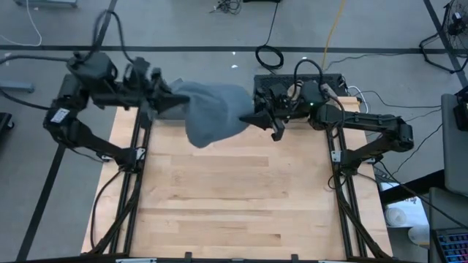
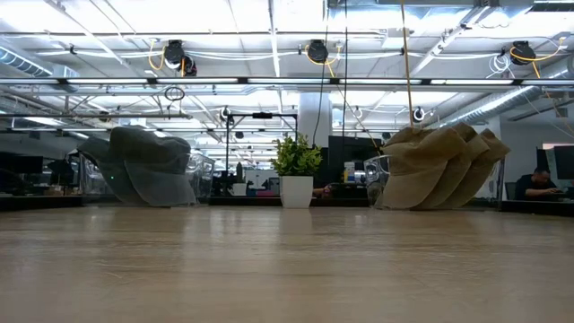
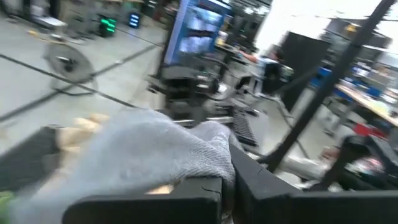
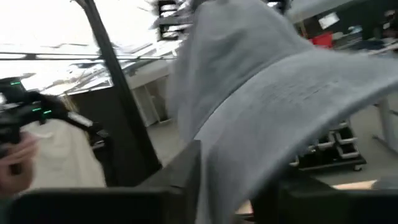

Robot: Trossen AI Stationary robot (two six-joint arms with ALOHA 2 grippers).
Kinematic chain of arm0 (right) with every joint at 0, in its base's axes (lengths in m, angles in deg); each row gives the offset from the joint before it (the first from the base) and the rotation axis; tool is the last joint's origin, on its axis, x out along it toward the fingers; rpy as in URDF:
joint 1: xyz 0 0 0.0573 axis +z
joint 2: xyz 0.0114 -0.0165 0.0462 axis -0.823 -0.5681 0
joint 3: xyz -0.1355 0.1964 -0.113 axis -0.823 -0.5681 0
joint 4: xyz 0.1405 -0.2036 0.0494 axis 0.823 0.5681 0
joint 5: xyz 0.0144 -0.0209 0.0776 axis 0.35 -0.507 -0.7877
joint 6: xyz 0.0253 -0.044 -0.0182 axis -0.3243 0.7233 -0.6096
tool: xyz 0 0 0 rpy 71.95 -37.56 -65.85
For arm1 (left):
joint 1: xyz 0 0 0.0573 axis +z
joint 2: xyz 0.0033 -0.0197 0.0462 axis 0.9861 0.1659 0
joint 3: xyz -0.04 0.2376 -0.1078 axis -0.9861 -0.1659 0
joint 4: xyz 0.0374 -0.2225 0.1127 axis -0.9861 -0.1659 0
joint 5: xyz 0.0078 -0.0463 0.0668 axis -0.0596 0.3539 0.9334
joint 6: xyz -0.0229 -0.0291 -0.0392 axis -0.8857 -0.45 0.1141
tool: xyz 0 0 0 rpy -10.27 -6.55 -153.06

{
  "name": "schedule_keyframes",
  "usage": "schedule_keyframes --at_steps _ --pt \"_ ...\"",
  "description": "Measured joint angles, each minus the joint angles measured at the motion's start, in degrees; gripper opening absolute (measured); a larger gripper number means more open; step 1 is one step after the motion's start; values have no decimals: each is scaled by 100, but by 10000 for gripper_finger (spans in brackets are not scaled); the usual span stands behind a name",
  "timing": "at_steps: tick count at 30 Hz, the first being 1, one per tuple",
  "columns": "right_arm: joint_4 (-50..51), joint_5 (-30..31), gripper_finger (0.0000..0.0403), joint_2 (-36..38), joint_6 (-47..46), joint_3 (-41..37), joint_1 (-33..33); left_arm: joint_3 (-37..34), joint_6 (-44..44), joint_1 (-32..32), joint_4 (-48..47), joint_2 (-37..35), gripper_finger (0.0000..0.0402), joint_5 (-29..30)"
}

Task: Pick & Place hat
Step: Put the blue cap into the left transparent bin

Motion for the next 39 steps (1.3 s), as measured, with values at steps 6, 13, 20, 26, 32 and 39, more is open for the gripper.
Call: schedule_keyframes --at_steps 6,13,20,26,32,39 --pt "775 -134 201 206 178 4 37 7 226 763 -371 -286 2 76" --pt "1738 142 263 392 1004 0 59 5 1977 1445 -736 -350 1 146" --pt "1702 365 266 390 1882 0 113 7 3569 2075 -877 -240 1 125" --pt "1705 406 259 385 2660 0 109 4 5097 2658 -1280 2 1 294" --pt "1612 801 262 406 3533 0 105 2 6558 3053 -1359 428 1 579" --pt "1259 790 257 415 3448 0 109 -2 7281 3556 -1795 932 1 586"
